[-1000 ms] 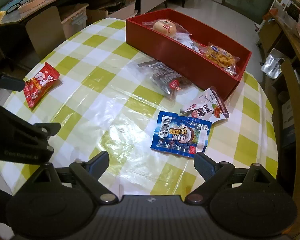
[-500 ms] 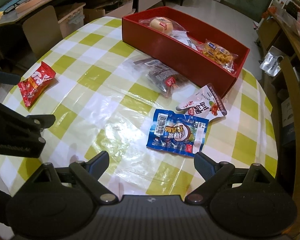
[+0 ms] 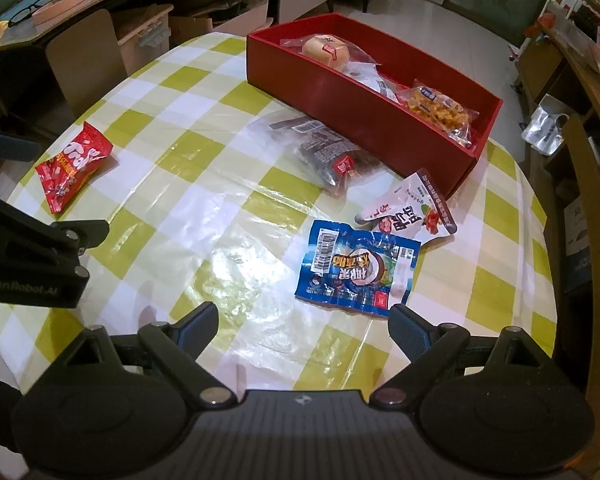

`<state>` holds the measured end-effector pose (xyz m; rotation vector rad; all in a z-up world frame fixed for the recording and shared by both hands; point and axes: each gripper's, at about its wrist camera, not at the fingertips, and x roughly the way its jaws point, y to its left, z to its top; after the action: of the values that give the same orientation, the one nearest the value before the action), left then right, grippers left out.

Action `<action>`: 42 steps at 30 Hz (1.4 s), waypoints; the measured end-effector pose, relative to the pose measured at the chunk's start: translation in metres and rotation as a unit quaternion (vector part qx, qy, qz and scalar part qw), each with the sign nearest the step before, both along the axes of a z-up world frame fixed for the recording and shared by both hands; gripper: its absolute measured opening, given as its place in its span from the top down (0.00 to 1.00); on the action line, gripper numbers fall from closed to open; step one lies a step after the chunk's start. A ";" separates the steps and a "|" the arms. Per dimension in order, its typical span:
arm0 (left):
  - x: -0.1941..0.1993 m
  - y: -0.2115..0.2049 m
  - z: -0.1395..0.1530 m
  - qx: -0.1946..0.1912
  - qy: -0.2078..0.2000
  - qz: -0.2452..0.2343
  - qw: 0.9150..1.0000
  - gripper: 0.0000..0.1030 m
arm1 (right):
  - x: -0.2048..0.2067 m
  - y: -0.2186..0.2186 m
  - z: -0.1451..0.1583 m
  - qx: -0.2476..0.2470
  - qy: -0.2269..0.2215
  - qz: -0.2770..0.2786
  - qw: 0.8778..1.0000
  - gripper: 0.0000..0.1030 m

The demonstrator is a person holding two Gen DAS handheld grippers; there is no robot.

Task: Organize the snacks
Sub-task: 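Position the open left gripper over the red Trolli packet, then lower the left gripper onto the Trolli packet and close on it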

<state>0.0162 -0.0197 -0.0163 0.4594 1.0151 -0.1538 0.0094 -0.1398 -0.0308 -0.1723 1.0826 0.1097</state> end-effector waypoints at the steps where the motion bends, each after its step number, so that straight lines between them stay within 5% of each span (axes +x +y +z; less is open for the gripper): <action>1: 0.000 0.000 0.000 0.000 0.000 0.000 1.000 0.07 | 0.000 0.000 0.000 0.000 0.000 -0.001 1.000 0.06; 34: 0.003 0.009 0.006 0.018 -0.031 0.015 0.999 0.07 | 0.004 0.001 -0.004 -0.003 0.000 0.000 1.000 0.06; 42: 0.032 0.070 0.012 -0.039 -0.002 0.091 0.995 0.08 | 0.004 -0.004 -0.003 0.000 -0.001 -0.003 1.000 0.06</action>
<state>0.0484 0.0506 -0.0038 0.2953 1.0373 -0.0286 0.0138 -0.1442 -0.0337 -0.1691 1.0803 0.1051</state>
